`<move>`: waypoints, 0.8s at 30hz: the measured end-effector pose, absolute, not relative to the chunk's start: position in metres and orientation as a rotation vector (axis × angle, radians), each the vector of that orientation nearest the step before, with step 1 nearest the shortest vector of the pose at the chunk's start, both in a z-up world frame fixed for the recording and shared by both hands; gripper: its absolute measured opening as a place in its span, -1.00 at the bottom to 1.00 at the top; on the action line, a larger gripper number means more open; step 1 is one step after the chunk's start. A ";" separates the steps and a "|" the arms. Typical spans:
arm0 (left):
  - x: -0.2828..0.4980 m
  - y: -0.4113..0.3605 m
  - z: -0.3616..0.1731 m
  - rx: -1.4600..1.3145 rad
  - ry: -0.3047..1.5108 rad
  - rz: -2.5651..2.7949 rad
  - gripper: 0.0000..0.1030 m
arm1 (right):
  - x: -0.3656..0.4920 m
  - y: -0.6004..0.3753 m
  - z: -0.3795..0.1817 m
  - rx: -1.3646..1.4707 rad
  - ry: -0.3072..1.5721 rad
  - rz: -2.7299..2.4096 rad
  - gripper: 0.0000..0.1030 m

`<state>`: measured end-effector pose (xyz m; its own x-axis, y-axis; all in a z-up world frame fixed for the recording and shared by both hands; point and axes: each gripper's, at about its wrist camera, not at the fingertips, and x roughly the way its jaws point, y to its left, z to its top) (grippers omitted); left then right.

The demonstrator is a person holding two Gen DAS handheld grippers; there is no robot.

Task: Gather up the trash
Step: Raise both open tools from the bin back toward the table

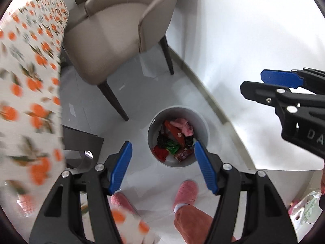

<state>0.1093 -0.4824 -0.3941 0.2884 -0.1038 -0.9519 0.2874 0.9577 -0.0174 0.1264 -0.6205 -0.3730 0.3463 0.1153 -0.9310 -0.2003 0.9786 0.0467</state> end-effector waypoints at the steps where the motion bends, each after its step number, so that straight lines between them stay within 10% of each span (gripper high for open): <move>1: 0.107 -0.483 -0.379 0.166 1.245 -0.266 0.26 | 0.125 -0.621 -0.358 -0.080 1.195 0.202 -0.13; 12: 0.094 -0.409 -0.223 0.051 1.115 -0.218 0.26 | 0.121 -0.559 -0.197 -0.179 1.079 0.308 -0.07; 24: 0.095 -0.167 -0.182 -0.068 1.055 0.148 0.26 | 0.162 -0.345 -0.149 -0.264 0.977 0.554 -0.07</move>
<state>0.0954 -0.1667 -0.1816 0.4844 0.0885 -0.8703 -0.1537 0.9880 0.0150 0.1620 -0.3455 -0.1493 0.4360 0.3238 -0.8397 -0.5545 0.8316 0.0328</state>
